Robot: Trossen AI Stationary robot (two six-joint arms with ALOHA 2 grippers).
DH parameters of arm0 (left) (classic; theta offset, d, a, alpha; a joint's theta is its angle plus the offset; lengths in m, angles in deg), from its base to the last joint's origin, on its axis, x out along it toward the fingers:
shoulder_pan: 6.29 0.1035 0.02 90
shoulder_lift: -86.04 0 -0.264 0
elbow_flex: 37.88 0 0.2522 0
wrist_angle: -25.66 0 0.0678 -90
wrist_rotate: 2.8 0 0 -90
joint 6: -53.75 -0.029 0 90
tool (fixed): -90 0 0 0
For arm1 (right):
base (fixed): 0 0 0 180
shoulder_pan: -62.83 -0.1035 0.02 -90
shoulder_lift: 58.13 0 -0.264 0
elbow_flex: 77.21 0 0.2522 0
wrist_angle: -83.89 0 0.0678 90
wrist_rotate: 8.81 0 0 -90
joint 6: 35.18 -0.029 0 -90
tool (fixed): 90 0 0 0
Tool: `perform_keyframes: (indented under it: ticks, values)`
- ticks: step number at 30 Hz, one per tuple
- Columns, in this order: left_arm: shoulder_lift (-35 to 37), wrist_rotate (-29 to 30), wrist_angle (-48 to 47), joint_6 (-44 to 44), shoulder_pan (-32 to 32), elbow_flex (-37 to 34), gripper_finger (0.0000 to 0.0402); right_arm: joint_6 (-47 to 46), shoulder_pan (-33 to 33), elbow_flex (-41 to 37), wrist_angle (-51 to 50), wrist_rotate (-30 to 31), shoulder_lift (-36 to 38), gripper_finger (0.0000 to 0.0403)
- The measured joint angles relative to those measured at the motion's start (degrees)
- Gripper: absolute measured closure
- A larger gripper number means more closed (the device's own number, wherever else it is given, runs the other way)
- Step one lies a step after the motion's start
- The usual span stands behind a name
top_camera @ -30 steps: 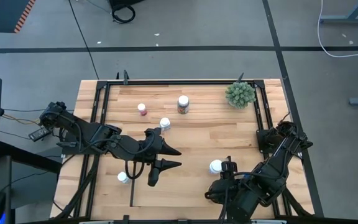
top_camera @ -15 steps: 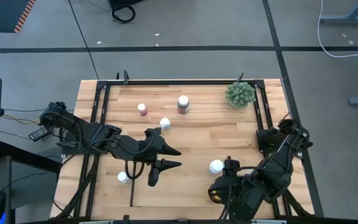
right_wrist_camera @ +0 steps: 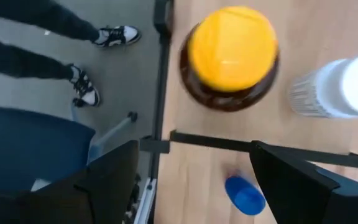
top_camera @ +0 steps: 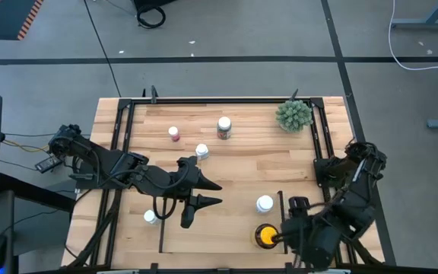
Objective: Pick and place medicine bottles onto shelf by color
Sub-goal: Put the blue medicine bottle on the shelf
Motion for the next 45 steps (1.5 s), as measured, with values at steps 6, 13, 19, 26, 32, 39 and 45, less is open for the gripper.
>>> perform_keyframes:
  ticks: [6, 13, 19, 26, 32, 39, 45]
  values:
    - [0.00, 0.00, 0.01, -0.08, 0.00, 0.00, 0.0230, 0.50, -3.16, 0.00, 0.03, 0.11, 0.00, 0.0086]
    - [0.00, 0.00, 0.01, -0.05, 0.07, 0.00, 0.0230, 1.75, -7.46, 0.00, 0.05, 0.50, 0.00, 0.0086]
    - [0.00, 0.00, 0.04, 0.01, 0.07, 0.00, 0.0230, -1.06, -9.64, 0.00, 0.05, 0.89, 0.00, 0.0095]
    - [0.00, 0.00, 0.14, 0.51, 0.07, 0.00, 0.0230, 5.37, -9.53, 0.00, 0.05, 4.13, 2.91, 0.0123]
    - [0.00, -0.02, 0.16, 1.59, 0.07, 0.00, 0.0230, 15.58, -9.54, 0.02, 0.03, 7.39, 5.68, 0.0137]
    - [0.00, 0.03, 0.12, 2.79, 0.07, 0.00, 0.0230, 24.58, -9.19, -3.85, 0.23, 5.83, 7.84, 0.0138]
    - [0.00, 0.24, 0.09, 3.14, 0.07, 0.00, 0.0230, 24.68, -9.11, -17.28, 0.10, 2.17, 15.65, 0.0138]
